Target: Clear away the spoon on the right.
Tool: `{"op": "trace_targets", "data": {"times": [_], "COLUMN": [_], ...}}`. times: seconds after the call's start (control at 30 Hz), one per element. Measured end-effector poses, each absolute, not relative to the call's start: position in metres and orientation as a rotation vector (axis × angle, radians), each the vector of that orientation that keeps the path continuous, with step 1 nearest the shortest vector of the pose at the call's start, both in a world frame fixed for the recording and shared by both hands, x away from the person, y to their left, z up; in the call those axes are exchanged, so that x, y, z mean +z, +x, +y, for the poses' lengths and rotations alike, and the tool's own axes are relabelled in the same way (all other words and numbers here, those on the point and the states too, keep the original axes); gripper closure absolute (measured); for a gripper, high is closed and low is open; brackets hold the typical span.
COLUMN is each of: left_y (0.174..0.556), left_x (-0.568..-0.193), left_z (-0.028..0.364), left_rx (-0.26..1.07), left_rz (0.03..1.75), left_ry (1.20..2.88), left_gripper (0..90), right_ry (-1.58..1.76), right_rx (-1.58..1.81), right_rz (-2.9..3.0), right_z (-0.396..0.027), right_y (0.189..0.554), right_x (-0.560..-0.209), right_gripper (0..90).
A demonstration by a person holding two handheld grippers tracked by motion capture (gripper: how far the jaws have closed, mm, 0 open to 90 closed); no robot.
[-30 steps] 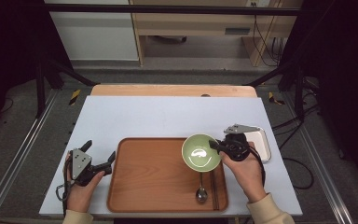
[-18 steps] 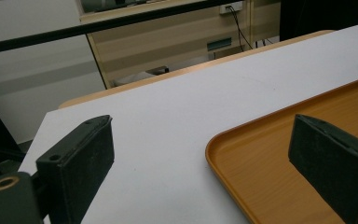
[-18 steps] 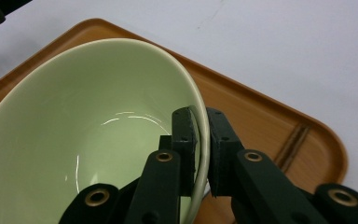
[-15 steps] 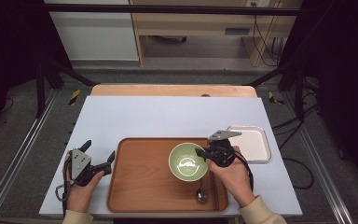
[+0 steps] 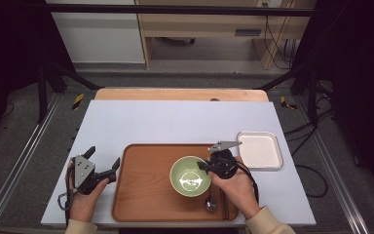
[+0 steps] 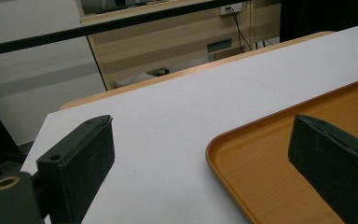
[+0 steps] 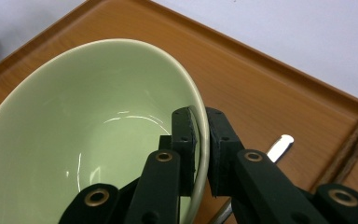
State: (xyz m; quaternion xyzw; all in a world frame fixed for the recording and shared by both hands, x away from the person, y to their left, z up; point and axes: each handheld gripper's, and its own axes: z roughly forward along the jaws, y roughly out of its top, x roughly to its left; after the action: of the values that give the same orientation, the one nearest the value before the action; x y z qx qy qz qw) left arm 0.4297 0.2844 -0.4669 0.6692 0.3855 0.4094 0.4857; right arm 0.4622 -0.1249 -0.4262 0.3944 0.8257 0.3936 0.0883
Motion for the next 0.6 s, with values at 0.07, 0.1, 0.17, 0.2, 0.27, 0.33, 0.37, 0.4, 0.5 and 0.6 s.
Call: {"op": "trace_targets", "data": {"times": [0.07, 0.1, 0.17, 0.2, 0.27, 0.33, 0.37, 0.4, 0.5, 0.6], "left_y": [0.430, 0.430, 0.429, 0.429, 0.429, 0.429, 0.429, 0.429, 0.430, 0.430], "left_x": [-0.467, -0.467, -0.467, -0.466, -0.466, -0.467, -0.467, -0.467, -0.467, -0.467], "left_z": [0.284, 0.284, 0.284, 0.284, 0.284, 0.284, 0.284, 0.284, 0.284, 0.284], "left_rx": [0.997, 0.998, 0.999, 0.999, 0.998, 0.999, 0.999, 0.998, 0.997, 0.997], "left_rz": [0.938, 0.938, 0.937, 0.937, 0.936, 0.937, 0.936, 0.936, 0.937, 0.936], "left_ry": [1.629, 1.628, 1.629, 1.629, 1.629, 1.628, 1.628, 1.628, 1.630, 1.631], "left_gripper": [6.6, 6.6, 6.6, 6.6, 6.7, 6.7, 6.7, 6.7, 6.8, 6.8], "right_ry": [1.174, 1.162, 1.165, 1.152, 1.152, 1.166, 1.159, 1.174, 1.188, 1.195], "right_rx": [1.175, 1.164, 1.157, 1.153, 1.146, 1.148, 1.152, 1.149, 1.150, 1.154], "right_rz": [2.465, 2.472, 2.484, 2.491, 2.497, 2.493, 2.499, 2.500, 2.508, 2.511], "right_z": [-0.123, -0.123, -0.122, -0.122, -0.122, -0.121, -0.121, -0.121, -0.122, -0.122], "right_y": [0.462, 0.462, 0.462, 0.462, 0.461, 0.462, 0.463, 0.463, 0.465, 0.466], "right_x": [-0.428, -0.429, -0.430, -0.430, -0.431, -0.432, -0.433, -0.433, -0.435, -0.438], "right_gripper": [83.4, 83.4, 83.4, 83.3, 83.3, 83.3, 83.3, 83.3, 83.2, 83.2]}}
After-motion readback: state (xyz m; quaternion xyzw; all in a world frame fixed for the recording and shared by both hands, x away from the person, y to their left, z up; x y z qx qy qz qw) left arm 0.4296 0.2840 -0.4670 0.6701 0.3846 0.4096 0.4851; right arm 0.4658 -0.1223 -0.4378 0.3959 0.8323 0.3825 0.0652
